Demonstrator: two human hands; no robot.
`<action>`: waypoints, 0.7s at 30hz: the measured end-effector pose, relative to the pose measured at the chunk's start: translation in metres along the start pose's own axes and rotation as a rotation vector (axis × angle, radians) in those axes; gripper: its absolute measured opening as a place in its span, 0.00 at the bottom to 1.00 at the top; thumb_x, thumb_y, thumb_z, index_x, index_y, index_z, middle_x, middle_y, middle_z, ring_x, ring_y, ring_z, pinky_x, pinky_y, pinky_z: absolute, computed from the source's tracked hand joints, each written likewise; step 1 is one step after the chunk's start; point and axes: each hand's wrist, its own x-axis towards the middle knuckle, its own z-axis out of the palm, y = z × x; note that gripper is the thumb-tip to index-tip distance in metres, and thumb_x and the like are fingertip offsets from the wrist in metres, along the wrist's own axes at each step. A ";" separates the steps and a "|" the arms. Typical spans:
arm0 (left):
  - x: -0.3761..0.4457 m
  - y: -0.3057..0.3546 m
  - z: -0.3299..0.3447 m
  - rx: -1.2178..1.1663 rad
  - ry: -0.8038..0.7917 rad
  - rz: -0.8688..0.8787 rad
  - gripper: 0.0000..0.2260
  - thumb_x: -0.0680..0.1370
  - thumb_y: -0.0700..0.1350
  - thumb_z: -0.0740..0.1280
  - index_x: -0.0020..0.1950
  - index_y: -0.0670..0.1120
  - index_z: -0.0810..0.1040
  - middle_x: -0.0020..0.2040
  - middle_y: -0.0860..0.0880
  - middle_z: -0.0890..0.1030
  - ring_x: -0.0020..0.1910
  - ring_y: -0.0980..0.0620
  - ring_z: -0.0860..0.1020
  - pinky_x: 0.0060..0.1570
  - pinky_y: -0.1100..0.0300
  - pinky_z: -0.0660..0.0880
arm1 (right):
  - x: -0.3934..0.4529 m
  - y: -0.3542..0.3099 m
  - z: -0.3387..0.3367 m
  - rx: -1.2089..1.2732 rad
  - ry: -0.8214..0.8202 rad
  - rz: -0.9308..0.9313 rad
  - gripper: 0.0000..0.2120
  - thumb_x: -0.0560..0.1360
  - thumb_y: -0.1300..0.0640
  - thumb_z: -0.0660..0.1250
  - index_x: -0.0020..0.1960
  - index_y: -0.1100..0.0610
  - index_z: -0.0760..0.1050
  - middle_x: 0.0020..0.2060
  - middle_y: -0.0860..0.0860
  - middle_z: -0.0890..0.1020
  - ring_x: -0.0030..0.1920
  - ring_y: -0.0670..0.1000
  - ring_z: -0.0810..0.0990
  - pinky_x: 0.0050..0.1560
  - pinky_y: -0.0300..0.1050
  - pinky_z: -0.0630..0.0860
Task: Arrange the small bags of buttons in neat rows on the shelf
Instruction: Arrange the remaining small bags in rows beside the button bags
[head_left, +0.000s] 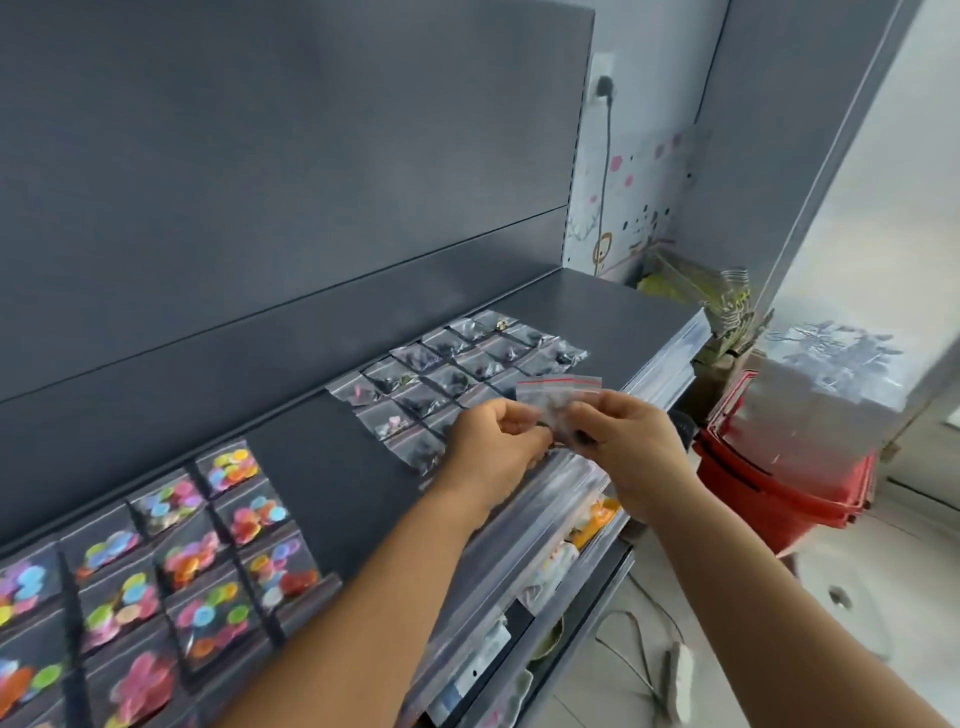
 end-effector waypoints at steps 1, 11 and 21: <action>0.009 0.001 0.004 -0.004 0.011 -0.011 0.06 0.73 0.39 0.70 0.48 0.46 0.77 0.43 0.45 0.82 0.36 0.52 0.78 0.40 0.57 0.78 | 0.009 -0.002 -0.004 0.008 -0.025 0.009 0.07 0.73 0.70 0.65 0.44 0.62 0.81 0.42 0.64 0.83 0.43 0.58 0.81 0.51 0.50 0.80; 0.078 0.001 0.033 0.119 0.165 0.001 0.01 0.74 0.44 0.69 0.45 0.48 0.80 0.38 0.50 0.82 0.37 0.52 0.79 0.42 0.56 0.78 | 0.098 -0.004 -0.023 -0.131 -0.062 0.009 0.08 0.73 0.66 0.67 0.39 0.57 0.82 0.33 0.55 0.81 0.36 0.52 0.78 0.42 0.46 0.78; 0.128 0.003 0.096 0.278 0.434 -0.077 0.05 0.76 0.46 0.68 0.42 0.46 0.81 0.34 0.51 0.81 0.34 0.53 0.78 0.38 0.60 0.76 | 0.202 -0.009 -0.070 -0.408 -0.314 -0.028 0.05 0.72 0.60 0.70 0.37 0.56 0.82 0.31 0.53 0.81 0.31 0.49 0.75 0.37 0.44 0.74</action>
